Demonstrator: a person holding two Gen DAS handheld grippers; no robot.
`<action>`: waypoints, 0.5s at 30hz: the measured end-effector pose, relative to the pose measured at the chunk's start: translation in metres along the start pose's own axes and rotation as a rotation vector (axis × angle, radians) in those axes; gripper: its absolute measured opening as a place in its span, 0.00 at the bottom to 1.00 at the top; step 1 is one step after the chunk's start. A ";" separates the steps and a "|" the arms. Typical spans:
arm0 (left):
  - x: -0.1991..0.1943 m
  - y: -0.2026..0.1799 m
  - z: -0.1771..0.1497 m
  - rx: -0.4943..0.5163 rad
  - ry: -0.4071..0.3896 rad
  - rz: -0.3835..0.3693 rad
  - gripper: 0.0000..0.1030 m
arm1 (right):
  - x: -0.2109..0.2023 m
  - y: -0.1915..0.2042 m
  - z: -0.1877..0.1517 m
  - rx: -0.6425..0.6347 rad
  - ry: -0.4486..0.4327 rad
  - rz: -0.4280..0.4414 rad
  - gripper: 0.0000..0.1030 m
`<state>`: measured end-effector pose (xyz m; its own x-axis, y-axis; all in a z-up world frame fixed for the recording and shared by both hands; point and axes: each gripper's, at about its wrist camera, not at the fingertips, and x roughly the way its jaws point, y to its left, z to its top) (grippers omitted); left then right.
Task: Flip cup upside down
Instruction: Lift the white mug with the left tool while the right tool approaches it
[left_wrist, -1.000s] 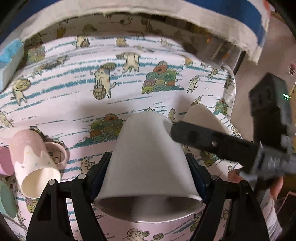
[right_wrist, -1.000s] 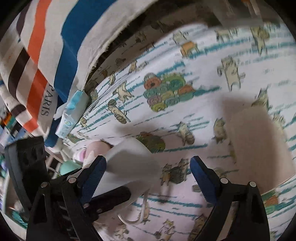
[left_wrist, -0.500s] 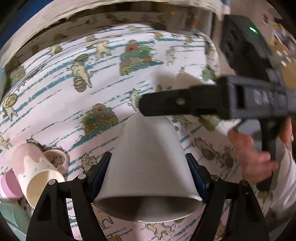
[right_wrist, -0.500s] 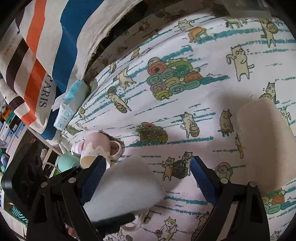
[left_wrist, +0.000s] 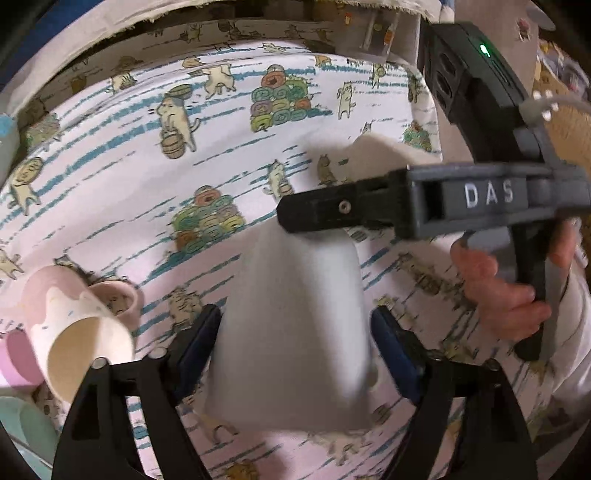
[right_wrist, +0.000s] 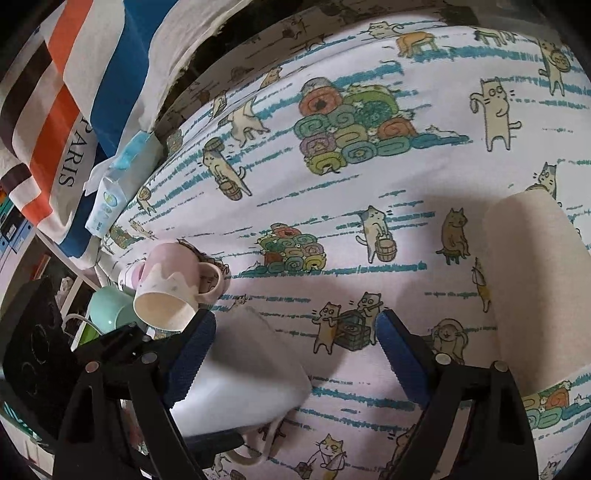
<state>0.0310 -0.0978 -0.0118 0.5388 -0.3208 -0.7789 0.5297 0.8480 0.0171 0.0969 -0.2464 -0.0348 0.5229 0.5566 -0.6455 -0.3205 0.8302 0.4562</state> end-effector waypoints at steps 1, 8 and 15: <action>-0.001 0.001 -0.003 0.005 0.003 0.019 0.86 | 0.001 0.002 0.000 -0.008 0.000 0.003 0.88; -0.017 0.014 -0.024 -0.007 -0.015 0.052 0.86 | -0.004 0.011 0.003 -0.058 -0.040 -0.080 0.88; -0.024 0.010 -0.038 0.028 -0.021 0.050 0.82 | 0.026 0.031 0.022 -0.097 0.052 -0.167 0.88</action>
<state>-0.0015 -0.0657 -0.0169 0.5786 -0.2879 -0.7631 0.5199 0.8511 0.0732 0.1179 -0.2073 -0.0237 0.5342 0.4095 -0.7395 -0.3086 0.9089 0.2804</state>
